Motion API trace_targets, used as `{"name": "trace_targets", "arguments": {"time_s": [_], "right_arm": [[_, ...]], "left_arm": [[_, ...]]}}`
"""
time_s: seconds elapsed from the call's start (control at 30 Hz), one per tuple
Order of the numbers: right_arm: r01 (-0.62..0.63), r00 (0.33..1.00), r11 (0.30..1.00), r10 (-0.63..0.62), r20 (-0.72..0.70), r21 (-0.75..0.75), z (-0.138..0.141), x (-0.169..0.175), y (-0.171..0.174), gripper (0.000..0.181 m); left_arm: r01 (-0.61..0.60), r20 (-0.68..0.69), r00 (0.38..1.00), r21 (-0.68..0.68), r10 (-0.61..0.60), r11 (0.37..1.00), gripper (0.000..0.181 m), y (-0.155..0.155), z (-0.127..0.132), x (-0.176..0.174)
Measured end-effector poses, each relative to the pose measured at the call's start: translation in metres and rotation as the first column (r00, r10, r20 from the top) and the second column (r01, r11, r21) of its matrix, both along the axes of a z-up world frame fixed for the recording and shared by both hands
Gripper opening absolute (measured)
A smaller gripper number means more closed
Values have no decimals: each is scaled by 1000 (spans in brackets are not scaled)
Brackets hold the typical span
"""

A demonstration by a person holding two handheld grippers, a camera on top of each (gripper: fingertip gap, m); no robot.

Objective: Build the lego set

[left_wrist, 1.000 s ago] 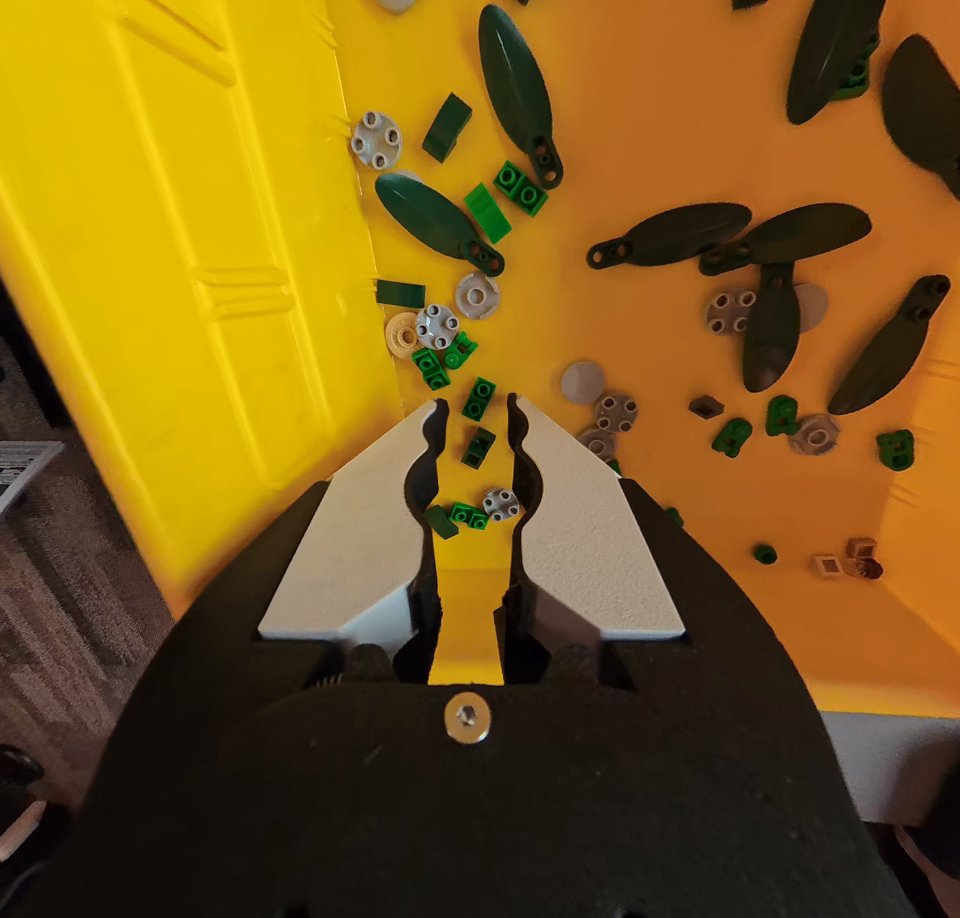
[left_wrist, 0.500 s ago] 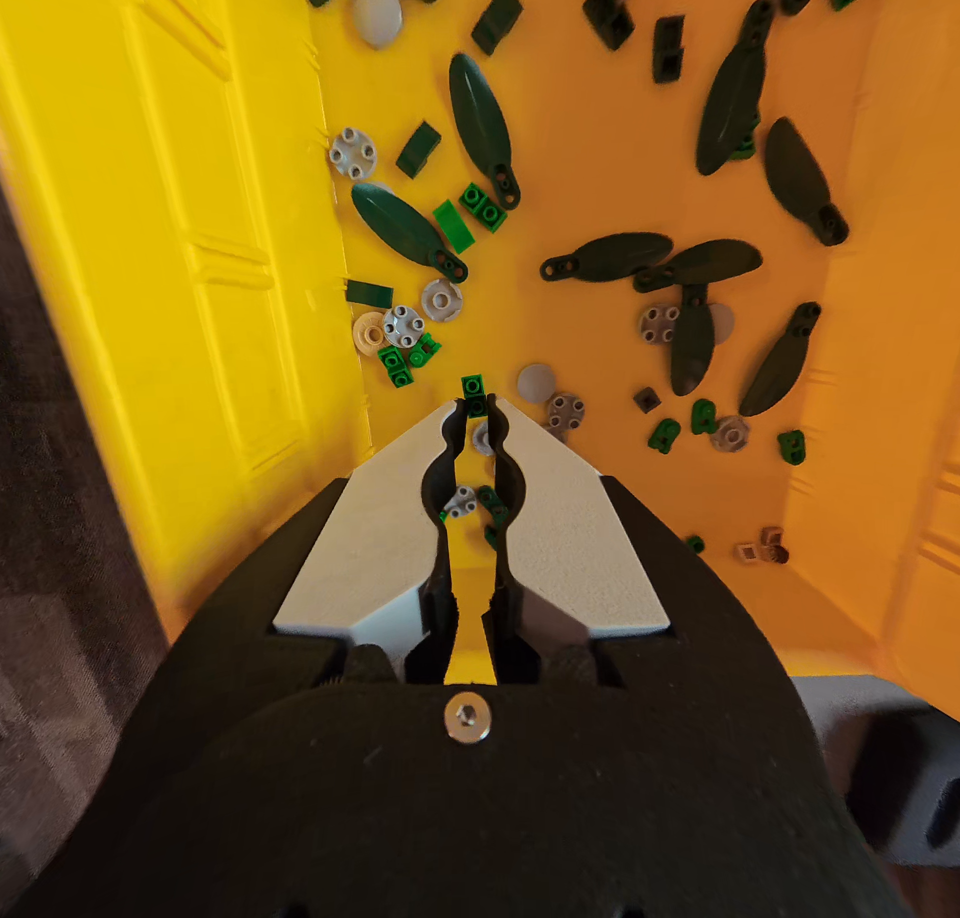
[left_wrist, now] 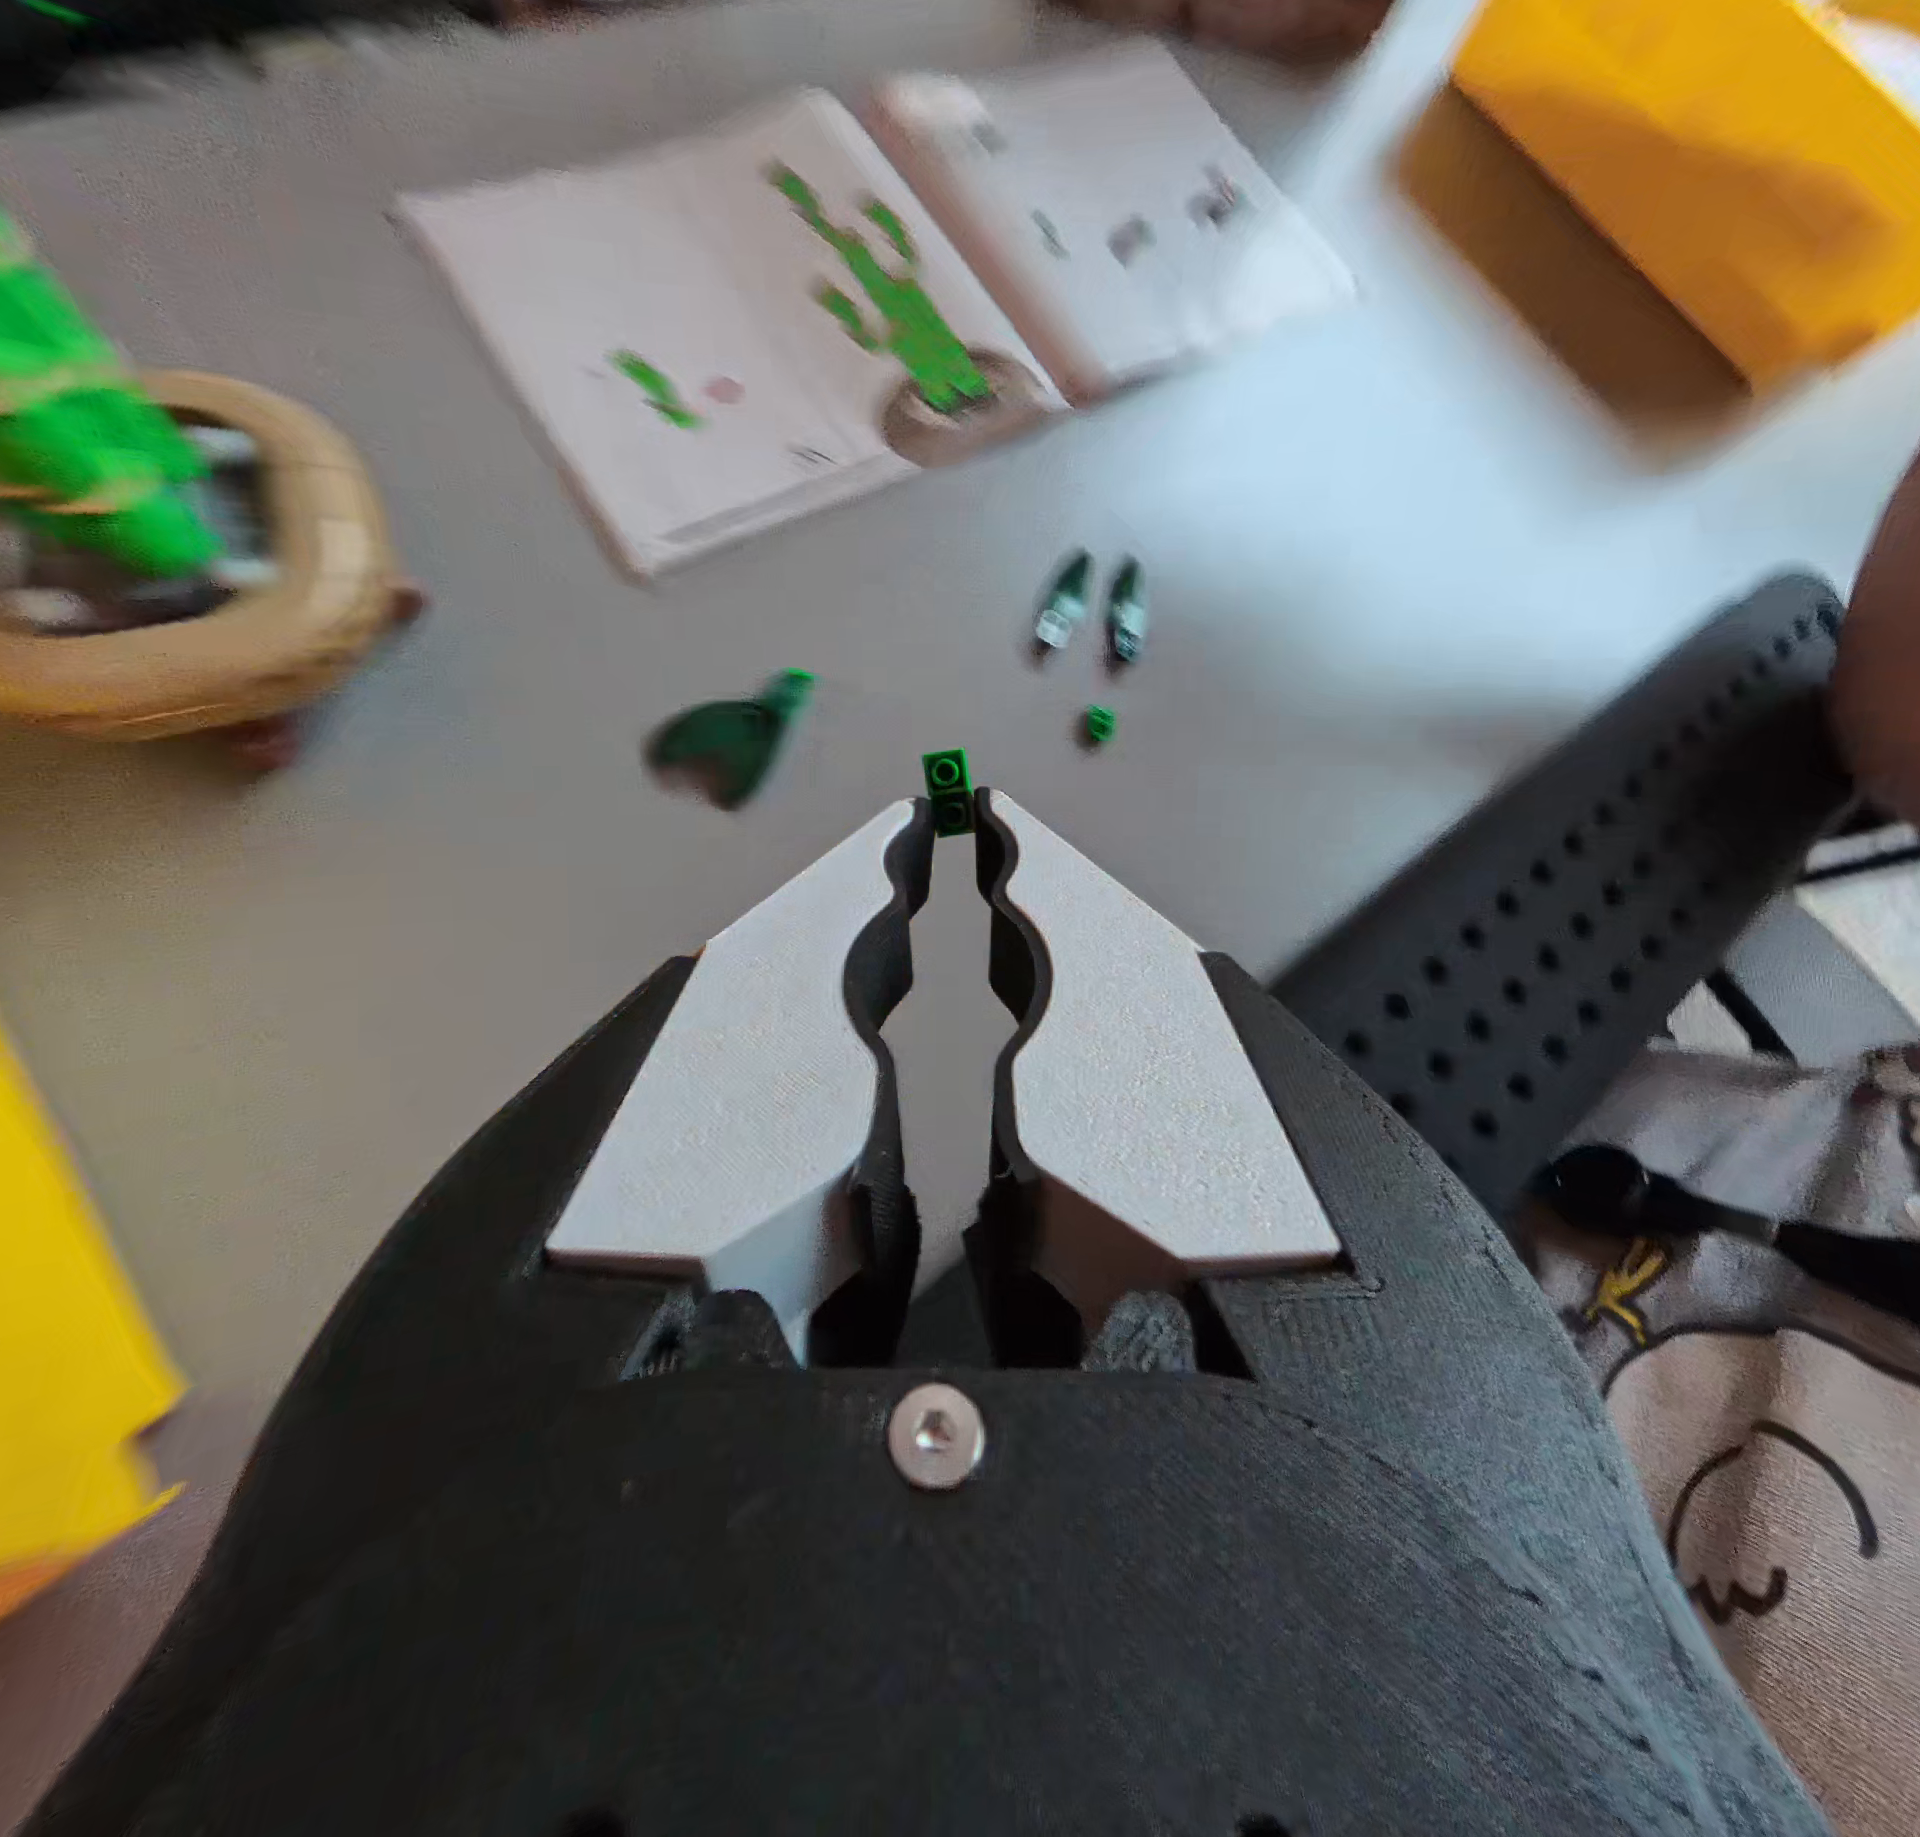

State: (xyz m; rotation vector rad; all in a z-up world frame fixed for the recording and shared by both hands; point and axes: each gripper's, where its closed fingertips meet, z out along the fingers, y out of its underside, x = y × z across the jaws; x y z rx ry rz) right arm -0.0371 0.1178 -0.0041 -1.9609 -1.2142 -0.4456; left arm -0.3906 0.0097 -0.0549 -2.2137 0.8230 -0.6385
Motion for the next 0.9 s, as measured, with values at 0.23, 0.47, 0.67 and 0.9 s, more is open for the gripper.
{"name": "trace_targets", "arguments": {"time_s": [0.23,0.47,0.67,0.9], "right_arm": [[-10,1000,1000,10,-27,12,6,2,-4,52],[-16,999,1000,16,-31,14,8,4,-4,52],[-32,999,999,32,-20,6,7,-1,-5,52],[-27,1000,1000,27,-5,6,5,-1,-5,52]], "left_arm": [[157,-273,945,-108,-181,982,6,-2,-80,67],[192,-406,881,-163,-243,968,6,-5,-105,70],[195,-419,873,-170,-250,966,9,-5,-109,67],[105,-131,985,-25,-108,994,31,15,-36,46]]}}
